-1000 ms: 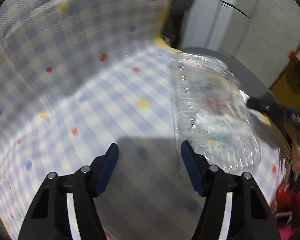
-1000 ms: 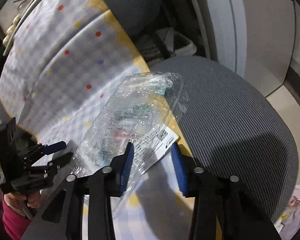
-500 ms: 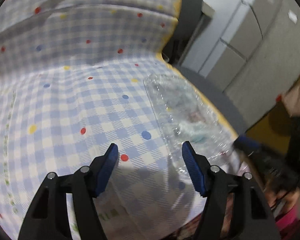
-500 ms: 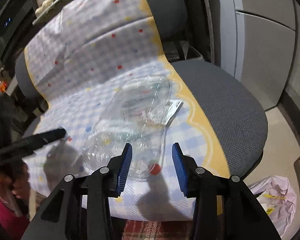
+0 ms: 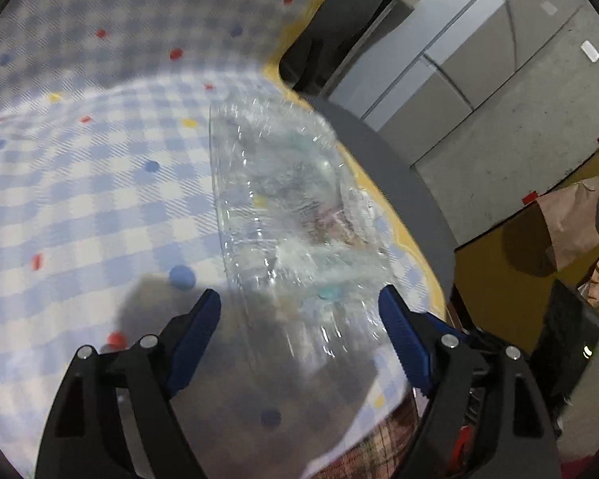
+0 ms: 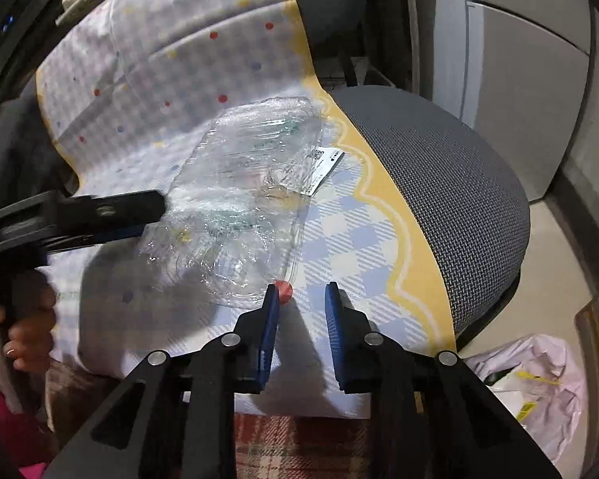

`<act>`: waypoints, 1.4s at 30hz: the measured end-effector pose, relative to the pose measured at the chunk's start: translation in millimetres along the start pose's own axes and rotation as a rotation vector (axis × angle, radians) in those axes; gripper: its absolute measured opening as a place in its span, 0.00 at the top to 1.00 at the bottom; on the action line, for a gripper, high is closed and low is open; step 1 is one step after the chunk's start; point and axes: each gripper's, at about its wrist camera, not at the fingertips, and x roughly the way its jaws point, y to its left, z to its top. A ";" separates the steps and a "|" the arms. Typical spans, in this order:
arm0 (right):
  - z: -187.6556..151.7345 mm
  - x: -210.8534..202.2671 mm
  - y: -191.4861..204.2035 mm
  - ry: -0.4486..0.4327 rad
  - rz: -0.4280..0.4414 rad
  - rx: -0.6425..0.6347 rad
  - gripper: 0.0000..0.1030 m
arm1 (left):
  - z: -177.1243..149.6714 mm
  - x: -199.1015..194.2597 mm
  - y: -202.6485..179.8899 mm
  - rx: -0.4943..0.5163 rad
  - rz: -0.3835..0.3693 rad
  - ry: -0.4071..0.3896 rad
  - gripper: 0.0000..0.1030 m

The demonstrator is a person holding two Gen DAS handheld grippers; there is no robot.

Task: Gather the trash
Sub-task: 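Grasp the clear plastic tray with the left tool and lift it, then grasp the clear snack bag with the right tool while the left tool holds the tray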

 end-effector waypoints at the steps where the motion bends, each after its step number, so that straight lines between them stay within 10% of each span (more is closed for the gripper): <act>1: 1.0 -0.4 -1.6 0.001 0.010 0.012 0.77 | 2.4 2.9 -1.1 0.009 0.001 -0.007 0.23; 9: 9.7 -13.9 -0.2 -0.164 -0.016 -0.003 0.74 | 6.5 9.7 -9.8 0.021 0.013 0.012 0.23; 14: 9.2 12.5 -2.0 -0.069 -0.003 0.021 0.83 | 8.0 -1.9 -16.3 0.038 0.002 -0.043 0.29; 20: 8.3 9.3 -8.3 -0.065 0.029 0.058 0.88 | 14.0 -48.1 -44.6 0.101 -0.160 -0.199 0.38; 24: 6.8 6.8 -9.1 -0.072 0.071 0.062 0.88 | 22.7 -44.3 -65.6 0.123 -0.255 -0.164 0.47; 32: 5.5 -6.3 -6.0 -0.121 0.048 0.049 0.88 | 29.5 -11.1 -76.0 0.161 -0.058 -0.164 0.85; 42: 15.3 -25.8 -7.4 -0.185 0.029 0.055 0.61 | 22.4 -103.2 -65.3 0.195 -0.022 -0.444 0.86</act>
